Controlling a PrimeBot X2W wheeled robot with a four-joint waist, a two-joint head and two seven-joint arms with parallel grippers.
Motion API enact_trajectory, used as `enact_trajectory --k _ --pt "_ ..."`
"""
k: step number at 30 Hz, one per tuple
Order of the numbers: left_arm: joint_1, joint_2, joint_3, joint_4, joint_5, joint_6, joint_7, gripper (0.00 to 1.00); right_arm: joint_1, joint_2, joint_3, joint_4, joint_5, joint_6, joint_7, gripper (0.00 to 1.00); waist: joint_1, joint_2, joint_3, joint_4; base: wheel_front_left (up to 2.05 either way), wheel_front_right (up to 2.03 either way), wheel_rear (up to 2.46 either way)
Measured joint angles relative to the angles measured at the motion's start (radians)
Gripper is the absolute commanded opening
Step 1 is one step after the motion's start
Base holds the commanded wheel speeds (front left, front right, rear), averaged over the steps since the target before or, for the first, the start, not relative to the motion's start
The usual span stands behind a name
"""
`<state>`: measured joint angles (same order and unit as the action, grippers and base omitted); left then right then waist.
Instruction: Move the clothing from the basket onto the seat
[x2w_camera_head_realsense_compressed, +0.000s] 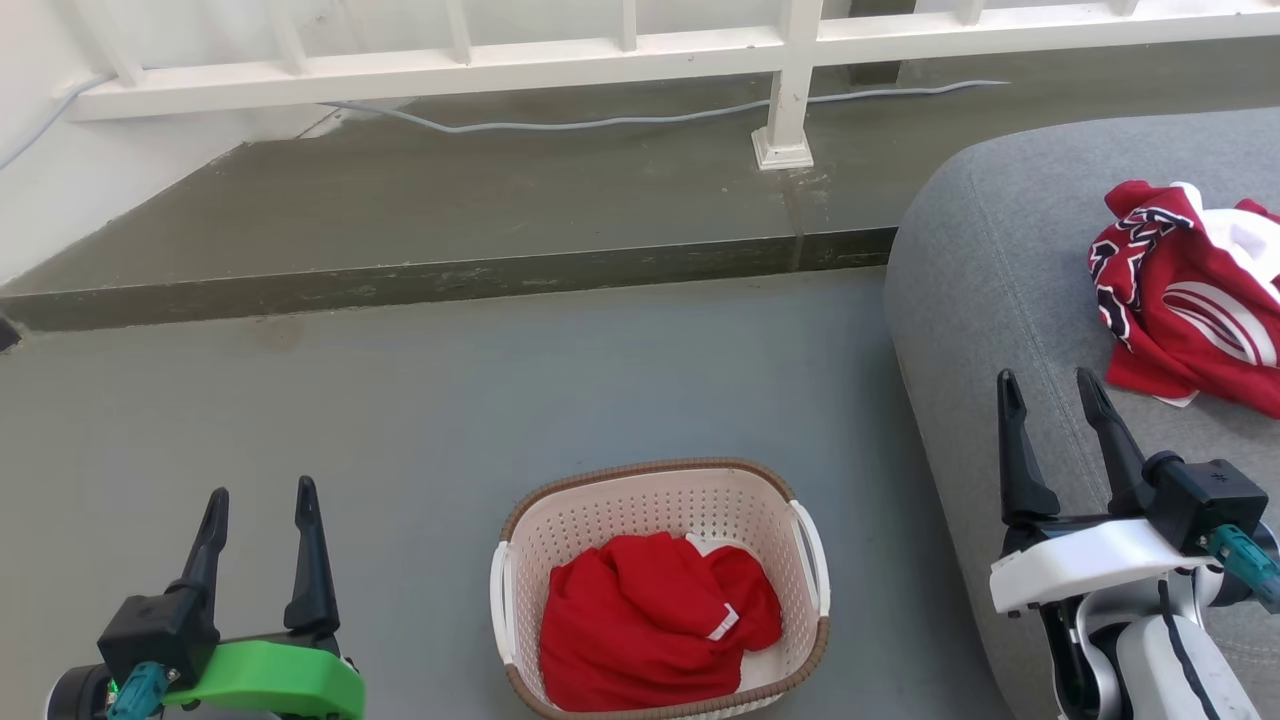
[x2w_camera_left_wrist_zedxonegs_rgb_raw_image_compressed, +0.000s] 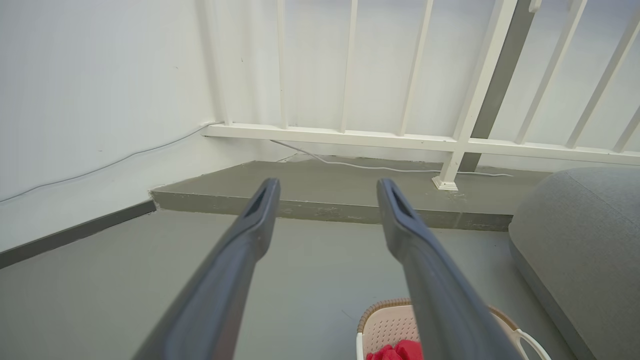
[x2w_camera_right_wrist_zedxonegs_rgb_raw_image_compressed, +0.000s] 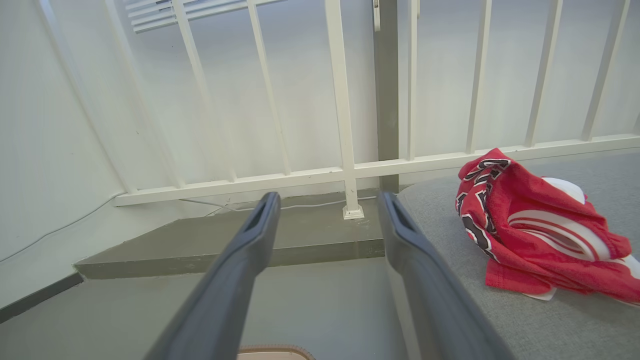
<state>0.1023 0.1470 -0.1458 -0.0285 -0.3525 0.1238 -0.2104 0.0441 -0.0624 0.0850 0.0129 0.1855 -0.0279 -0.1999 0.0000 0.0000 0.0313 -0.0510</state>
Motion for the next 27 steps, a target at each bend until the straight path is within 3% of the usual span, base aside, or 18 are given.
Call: enact_trajectory --k 13,27 --pt "0.007 0.001 -0.033 -0.051 0.024 0.000 0.044 1.00 0.005 0.000 0.005 -0.037 0.000 0.000 0.009 1.00 0.0000 0.0000 0.044 -0.003 0.00 0.00 0.00" --pt "-0.116 0.027 -0.135 0.005 0.086 -0.029 0.152 1.00 -0.131 -0.010 -0.014 -0.114 0.000 0.000 0.016 1.00 0.0000 0.0000 0.217 -0.008 0.00 0.00 0.00"
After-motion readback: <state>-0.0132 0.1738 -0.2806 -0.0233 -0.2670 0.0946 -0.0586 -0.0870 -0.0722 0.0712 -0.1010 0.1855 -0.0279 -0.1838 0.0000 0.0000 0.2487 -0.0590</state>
